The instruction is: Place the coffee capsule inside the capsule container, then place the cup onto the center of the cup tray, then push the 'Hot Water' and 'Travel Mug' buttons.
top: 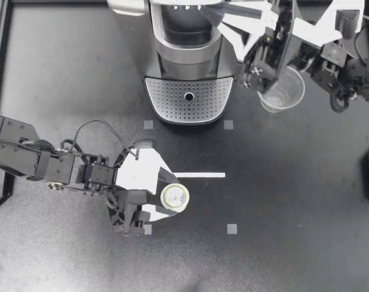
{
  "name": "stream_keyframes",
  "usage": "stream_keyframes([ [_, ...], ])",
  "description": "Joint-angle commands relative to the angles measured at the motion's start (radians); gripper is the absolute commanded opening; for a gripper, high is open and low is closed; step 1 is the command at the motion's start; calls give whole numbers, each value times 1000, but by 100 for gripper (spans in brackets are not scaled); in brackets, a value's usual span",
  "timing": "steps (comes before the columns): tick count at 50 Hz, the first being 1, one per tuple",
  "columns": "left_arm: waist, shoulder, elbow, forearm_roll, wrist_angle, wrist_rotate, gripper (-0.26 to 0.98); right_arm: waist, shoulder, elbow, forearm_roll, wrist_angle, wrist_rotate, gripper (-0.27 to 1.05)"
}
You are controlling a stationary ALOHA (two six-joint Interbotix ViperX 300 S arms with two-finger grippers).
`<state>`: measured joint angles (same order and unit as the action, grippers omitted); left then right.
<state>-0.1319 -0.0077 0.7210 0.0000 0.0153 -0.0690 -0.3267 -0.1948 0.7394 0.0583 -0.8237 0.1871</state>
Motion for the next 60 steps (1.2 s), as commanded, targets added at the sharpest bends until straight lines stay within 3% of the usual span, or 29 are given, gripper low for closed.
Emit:
stream_keyframes([
  [1,3,-20,-23,-2,-8,-2,45,-44,0,-38,3,-3,5,5],
  [28,3,-23,-26,-2,-9,-2,45,-204,57,-115,-2,9,5,5],
  [44,3,-31,-48,2,-8,9,45,-210,46,-117,-11,9,8,5],
  [52,5,-74,-106,21,28,26,45,-192,0,-104,-41,8,18,5],
  [60,9,-127,-218,87,160,109,45,-129,-98,-57,-57,3,29,5],
])
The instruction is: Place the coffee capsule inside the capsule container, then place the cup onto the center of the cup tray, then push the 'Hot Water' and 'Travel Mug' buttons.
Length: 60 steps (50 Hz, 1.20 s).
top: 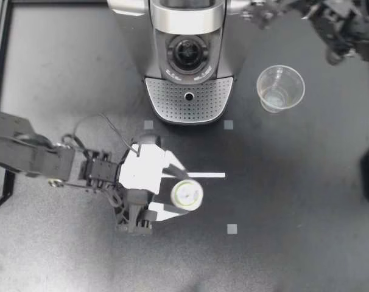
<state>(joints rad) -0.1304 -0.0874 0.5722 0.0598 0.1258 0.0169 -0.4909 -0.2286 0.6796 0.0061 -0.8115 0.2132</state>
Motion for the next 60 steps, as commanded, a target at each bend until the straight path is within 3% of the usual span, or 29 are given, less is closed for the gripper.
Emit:
stream_keyframes([
  [1,9,-52,-84,38,69,34,45,43,-77,9,-5,-9,3,5],
  [10,32,-74,-230,147,285,107,45,95,-189,94,-5,-9,5,5],
  [16,34,-89,-328,307,433,109,44,98,-259,156,-3,-9,5,5],
  [23,34,-117,-390,462,529,106,45,98,-319,209,-2,-6,3,5],
  [29,34,-141,-405,569,571,104,45,98,-359,239,0,-3,3,5],
  [46,34,-129,-385,767,629,46,44,100,-405,265,2,18,-5,5],
  [60,34,-112,-353,831,652,-41,45,98,-399,265,2,20,-3,5],
])
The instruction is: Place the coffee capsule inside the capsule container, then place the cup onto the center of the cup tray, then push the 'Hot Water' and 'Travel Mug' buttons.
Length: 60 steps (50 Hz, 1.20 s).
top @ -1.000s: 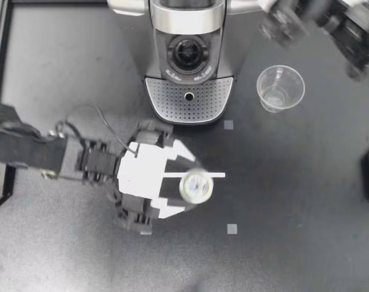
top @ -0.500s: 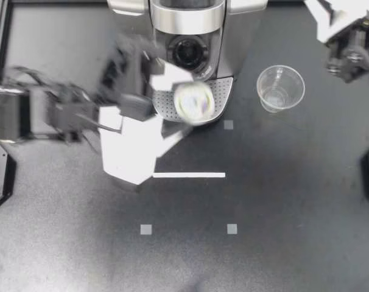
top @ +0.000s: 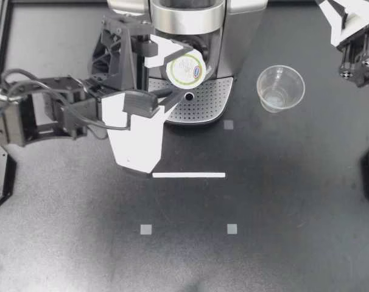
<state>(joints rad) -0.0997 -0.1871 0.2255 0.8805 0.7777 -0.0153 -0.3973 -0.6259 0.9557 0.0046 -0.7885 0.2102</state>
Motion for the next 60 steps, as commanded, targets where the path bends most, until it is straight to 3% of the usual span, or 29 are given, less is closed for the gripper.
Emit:
stream_keyframes([
  [1,3,-12,-5,11,0,-11,45,5,-3,-11,3,-3,-2,5],
  [16,5,-11,11,32,2,-15,45,5,-5,-11,3,-3,0,5],
  [42,67,12,28,44,-41,-31,45,5,-9,2,3,-3,0,5],
  [60,72,29,23,75,-46,-40,50,5,-9,5,3,-3,-2,5],
])
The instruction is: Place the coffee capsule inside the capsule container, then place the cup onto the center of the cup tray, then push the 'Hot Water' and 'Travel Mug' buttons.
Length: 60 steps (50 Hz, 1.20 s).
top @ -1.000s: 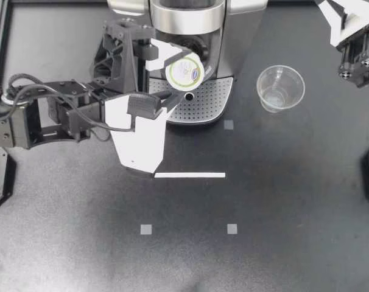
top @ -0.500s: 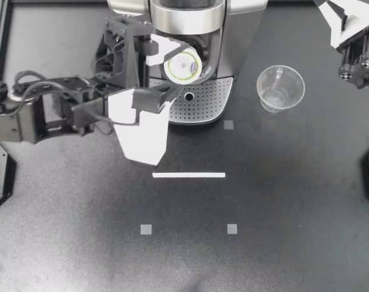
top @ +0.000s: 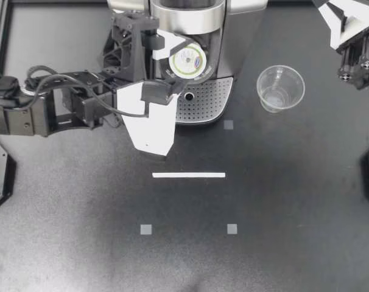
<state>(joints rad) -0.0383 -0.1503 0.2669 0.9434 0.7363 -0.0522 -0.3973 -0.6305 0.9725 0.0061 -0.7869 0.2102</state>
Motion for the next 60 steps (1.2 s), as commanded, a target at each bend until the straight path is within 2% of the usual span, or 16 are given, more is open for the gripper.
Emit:
stream_keyframes([
  [1,11,-6,-18,15,-5,-3,52,5,-5,-11,2,-5,-2,5],
  [9,11,-6,-20,25,0,-20,71,5,-5,-8,2,-5,-2,5],
  [28,11,-15,0,78,26,-71,71,5,-3,-5,2,-5,0,5],
  [40,11,-17,2,91,43,-104,79,5,-2,-5,2,-5,-2,5],
  [54,-8,-21,8,91,41,-114,79,5,3,-6,2,-5,0,5],
  [60,-40,-38,12,91,34,-124,79,5,3,-6,3,-3,0,5],
])
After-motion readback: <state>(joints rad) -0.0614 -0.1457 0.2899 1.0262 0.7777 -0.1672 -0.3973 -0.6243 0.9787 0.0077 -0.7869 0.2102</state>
